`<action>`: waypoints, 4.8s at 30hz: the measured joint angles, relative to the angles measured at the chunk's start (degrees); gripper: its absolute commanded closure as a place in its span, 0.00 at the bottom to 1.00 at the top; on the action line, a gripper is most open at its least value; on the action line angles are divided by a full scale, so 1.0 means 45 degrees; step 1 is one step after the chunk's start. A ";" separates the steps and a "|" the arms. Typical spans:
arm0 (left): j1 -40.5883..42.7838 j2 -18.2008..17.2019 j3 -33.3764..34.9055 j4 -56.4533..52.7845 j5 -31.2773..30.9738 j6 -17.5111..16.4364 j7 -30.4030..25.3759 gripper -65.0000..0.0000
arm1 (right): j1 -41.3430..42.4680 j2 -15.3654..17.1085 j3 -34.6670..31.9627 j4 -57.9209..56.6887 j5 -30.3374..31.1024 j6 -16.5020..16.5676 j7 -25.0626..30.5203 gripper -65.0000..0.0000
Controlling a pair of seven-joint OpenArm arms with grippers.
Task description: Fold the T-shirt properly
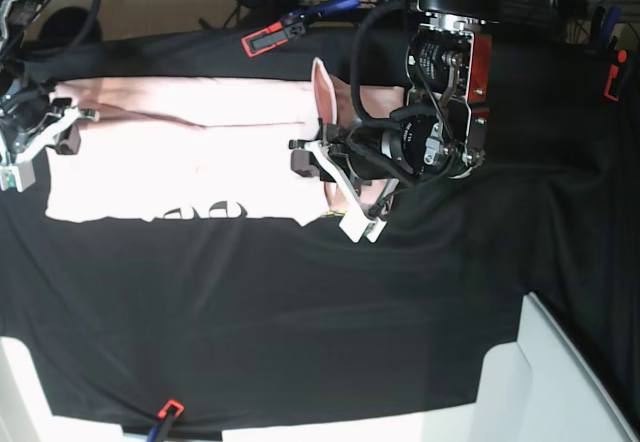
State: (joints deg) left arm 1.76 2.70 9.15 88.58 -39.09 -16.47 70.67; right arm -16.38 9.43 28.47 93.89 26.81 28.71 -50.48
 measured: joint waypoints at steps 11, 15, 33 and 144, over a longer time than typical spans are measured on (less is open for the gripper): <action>-0.0189 0.0141 -0.0024 -0.0345 0.0015 0.0000 -0.0612 1.00 | 0.0000 -0.0005 0.0000 0.0000 0.0005 0.0000 0.0005 1.00; -0.0364 0.0141 -0.0019 -0.0355 0.0053 0.0000 -0.0607 1.00 | 0.0000 0.0000 0.0000 0.0000 0.0000 0.0000 0.0000 1.00; -0.1112 -0.0112 0.1705 0.0695 -0.1588 0.0000 -0.0588 0.49 | -0.0005 0.0000 0.0005 0.0000 0.0000 0.0000 0.0092 1.00; 0.2268 -0.4056 -0.5022 -0.0447 0.5260 -0.0058 -0.3580 1.00 | 0.0321 0.0039 -0.7242 0.2603 -0.0053 -0.4396 -0.0777 1.00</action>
State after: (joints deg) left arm 11.97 -15.55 -13.45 86.56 -15.42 -16.73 54.57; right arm -14.94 9.61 -4.12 105.60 26.57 8.93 -53.98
